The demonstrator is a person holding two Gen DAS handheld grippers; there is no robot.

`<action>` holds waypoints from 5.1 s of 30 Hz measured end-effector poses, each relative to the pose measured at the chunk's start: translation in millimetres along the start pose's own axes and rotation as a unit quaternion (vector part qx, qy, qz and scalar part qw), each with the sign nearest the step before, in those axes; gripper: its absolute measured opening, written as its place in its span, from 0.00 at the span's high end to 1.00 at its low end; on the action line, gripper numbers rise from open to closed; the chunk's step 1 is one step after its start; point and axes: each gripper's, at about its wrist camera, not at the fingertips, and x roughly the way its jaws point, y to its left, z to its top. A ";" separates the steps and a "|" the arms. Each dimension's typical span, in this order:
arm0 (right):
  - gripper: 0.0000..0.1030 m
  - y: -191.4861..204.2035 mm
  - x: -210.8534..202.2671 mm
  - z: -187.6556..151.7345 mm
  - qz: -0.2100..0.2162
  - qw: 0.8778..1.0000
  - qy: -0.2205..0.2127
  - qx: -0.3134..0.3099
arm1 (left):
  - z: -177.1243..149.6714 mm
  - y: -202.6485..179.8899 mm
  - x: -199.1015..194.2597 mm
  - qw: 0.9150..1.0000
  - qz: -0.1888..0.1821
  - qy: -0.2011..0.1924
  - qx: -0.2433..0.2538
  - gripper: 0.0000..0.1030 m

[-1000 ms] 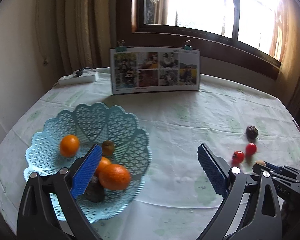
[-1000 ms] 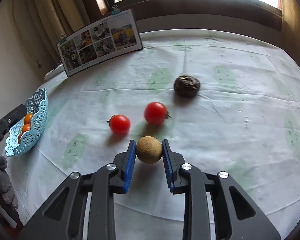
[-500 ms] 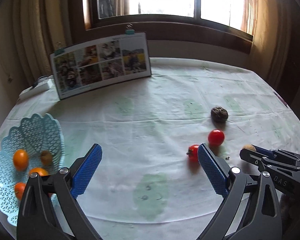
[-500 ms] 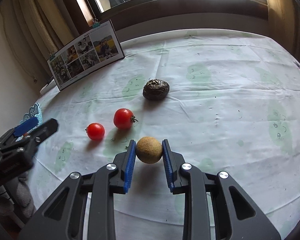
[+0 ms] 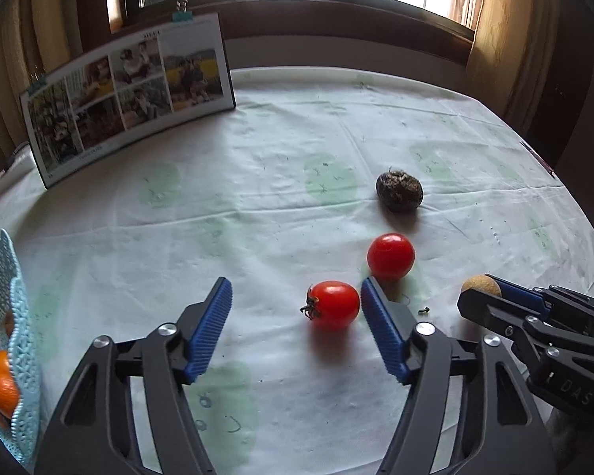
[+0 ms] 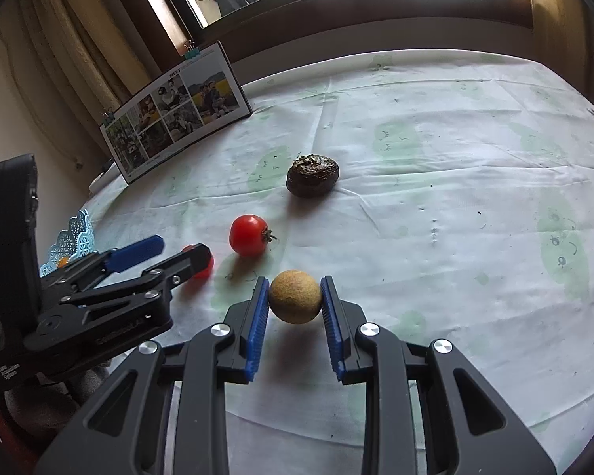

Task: Organize fruits

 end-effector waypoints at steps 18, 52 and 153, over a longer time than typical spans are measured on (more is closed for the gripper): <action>0.74 2.2 1.2 -0.3 -0.005 1.000 -0.003 -0.007 | -6.1 0.2 -1.0 0.999 -0.036 0.007 -0.014 0.71; 0.74 2.9 -4.2 -0.7 -0.005 1.000 -0.011 -0.012 | 1.3 55.5 -46.2 0.993 0.048 -0.054 -0.088 0.54; 0.73 273.9 52.5 7.6 0.127 0.970 0.011 -0.208 | -114.0 235.9 -177.3 0.931 0.218 -0.131 -0.260 0.20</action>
